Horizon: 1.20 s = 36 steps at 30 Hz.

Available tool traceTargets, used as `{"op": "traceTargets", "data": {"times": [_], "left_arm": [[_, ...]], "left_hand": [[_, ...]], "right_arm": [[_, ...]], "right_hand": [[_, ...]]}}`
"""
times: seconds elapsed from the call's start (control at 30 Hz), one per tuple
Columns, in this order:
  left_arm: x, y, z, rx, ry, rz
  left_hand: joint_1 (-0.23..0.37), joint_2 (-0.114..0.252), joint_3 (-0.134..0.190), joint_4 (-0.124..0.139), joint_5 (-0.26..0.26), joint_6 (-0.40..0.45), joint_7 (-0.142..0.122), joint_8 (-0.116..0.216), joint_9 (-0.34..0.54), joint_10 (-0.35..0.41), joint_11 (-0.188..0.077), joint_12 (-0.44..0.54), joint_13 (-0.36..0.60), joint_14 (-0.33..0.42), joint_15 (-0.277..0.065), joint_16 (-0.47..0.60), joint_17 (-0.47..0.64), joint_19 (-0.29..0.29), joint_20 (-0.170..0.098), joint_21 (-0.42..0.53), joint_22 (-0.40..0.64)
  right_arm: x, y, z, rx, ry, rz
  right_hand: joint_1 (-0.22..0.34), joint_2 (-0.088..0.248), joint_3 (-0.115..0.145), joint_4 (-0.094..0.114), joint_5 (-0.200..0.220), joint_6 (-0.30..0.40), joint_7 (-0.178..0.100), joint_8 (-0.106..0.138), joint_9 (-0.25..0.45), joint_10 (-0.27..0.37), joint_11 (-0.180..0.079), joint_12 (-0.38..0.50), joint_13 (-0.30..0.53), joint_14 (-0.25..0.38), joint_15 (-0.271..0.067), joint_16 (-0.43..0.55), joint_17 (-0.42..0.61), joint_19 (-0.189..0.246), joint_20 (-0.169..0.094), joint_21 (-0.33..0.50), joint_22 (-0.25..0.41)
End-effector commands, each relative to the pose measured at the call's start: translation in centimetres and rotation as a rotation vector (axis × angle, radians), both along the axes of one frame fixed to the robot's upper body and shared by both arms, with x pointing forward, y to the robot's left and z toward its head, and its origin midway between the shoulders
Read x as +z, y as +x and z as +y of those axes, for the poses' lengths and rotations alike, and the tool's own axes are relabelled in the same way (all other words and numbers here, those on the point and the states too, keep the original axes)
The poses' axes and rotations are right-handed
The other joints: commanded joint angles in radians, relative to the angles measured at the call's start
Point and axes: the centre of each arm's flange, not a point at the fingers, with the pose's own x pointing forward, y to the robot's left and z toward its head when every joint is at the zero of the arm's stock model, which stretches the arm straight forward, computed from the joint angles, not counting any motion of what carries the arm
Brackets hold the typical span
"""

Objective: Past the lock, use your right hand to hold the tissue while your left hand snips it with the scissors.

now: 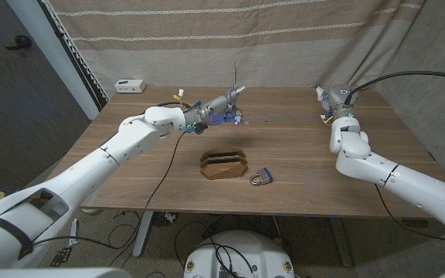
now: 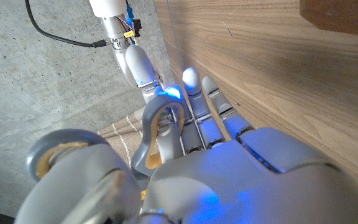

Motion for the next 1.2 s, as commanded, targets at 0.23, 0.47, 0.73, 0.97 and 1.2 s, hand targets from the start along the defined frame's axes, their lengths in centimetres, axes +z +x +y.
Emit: {"op": "traceTargets", "data": {"times": [0.23, 0.47, 0.73, 0.97, 1.2], "left_arm": [[0.0, 0.5, -0.9, -0.03, 0.017, 0.008], [0.1, 1.3, -2.2, -0.086, 0.058, 0.024], [0.2, 1.8, -3.0, -0.112, 0.055, 0.028], [0.3, 2.0, -3.0, -0.115, 0.057, 0.032], [0.3, 2.0, -3.1, -0.114, 0.051, 0.028]], "left_hand": [[0.004, -0.006, -0.046, -0.038, 0.004, 0.034, 0.03, 0.008, 0.003, 0.076, -0.064, 0.237, 0.07, 0.008, -0.08, 0.007, 0.005, 0.006, 0.0, -0.001, 0.002], [0.004, -0.006, -0.046, -0.038, 0.004, 0.034, 0.032, 0.009, 0.002, 0.076, -0.063, 0.238, 0.07, 0.008, -0.08, 0.007, 0.005, 0.006, 0.0, -0.002, 0.002], [0.004, -0.006, -0.046, -0.037, 0.005, 0.032, 0.031, 0.006, -0.004, 0.076, -0.064, 0.237, 0.07, 0.008, -0.079, 0.006, 0.002, 0.007, -0.001, -0.002, 0.003], [0.004, -0.006, -0.046, -0.037, 0.006, 0.033, 0.032, 0.007, -0.003, 0.076, -0.064, 0.237, 0.07, 0.006, -0.08, 0.006, 0.004, 0.007, -0.001, -0.002, 0.003], [0.005, -0.005, -0.046, -0.037, 0.007, 0.034, 0.033, 0.009, -0.002, 0.079, -0.064, 0.238, 0.07, 0.008, -0.081, 0.005, 0.002, 0.006, -0.002, -0.003, 0.004]], "right_arm": [[0.8, -0.5, -0.3, 0.042, -0.105, -0.055], [0.5, -0.1, -1.0, 0.073, -0.131, -0.095], [0.4, -0.1, -1.5, 0.097, -0.158, -0.134], [0.2, -0.1, -1.6, 0.121, -0.171, -0.146], [-0.1, 0.4, -1.6, 0.154, -0.178, -0.167]], "right_hand": [[0.021, 0.01, 0.03, 0.02, -0.021, -0.024, -0.018, 0.0, 0.025, -0.031, 0.0, 0.018, 0.111, 0.025, -0.182, 0.023, 0.018, -0.013, -0.107, 0.028, 0.017], [0.049, 0.012, 0.092, 0.049, -0.045, -0.062, -0.025, -0.001, 0.066, -0.095, 0.003, 0.046, 0.18, 0.048, -0.184, 0.046, 0.045, -0.032, -0.12, 0.074, 0.046], [0.065, 0.009, 0.155, 0.089, -0.079, -0.082, -0.029, -0.008, 0.103, -0.168, 0.0, 0.083, 0.253, 0.055, -0.185, 0.071, 0.09, -0.067, -0.138, 0.163, 0.092], [0.08, 0.01, 0.193, 0.105, -0.11, -0.104, -0.03, -0.017, 0.153, -0.225, 0.0, 0.105, 0.283, 0.044, -0.186, 0.103, 0.162, -0.112, -0.145, 0.322, 0.162], [0.024, 0.006, 0.259, 0.145, -0.143, -0.12, -0.033, -0.058, 0.189, -0.332, -0.003, 0.164, 0.356, 0.232, -0.184, 0.151, 0.297, -0.28, -0.138, 1.089, -0.036]]}}
